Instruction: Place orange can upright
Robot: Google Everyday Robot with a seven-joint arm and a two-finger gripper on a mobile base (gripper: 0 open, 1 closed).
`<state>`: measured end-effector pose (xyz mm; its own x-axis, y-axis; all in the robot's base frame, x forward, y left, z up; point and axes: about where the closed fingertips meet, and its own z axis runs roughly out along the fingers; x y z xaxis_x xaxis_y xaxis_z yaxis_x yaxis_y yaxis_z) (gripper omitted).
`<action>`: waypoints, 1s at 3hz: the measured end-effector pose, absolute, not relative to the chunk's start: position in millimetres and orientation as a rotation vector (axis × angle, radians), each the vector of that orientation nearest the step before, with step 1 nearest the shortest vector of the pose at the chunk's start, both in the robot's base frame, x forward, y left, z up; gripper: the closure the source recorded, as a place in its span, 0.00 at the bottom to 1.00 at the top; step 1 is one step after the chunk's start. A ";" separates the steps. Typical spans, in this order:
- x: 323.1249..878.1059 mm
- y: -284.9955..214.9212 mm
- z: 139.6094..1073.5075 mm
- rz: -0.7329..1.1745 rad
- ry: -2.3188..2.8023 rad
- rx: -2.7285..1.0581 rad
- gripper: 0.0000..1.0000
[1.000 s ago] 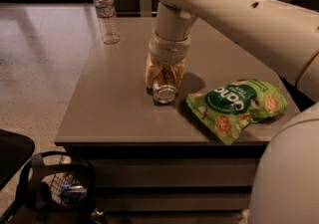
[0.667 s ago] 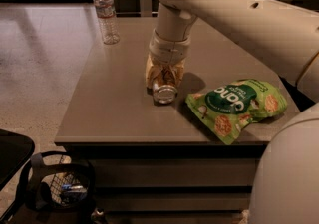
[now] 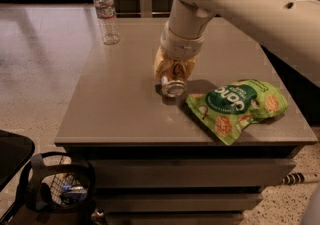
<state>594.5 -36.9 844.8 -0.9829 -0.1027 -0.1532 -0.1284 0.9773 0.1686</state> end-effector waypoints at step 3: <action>605.7 -102.4 912.7 0.475 2.422 -0.226 1.00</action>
Offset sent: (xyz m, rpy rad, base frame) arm 0.0418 -0.0705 0.1189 0.3276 -0.7803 0.0012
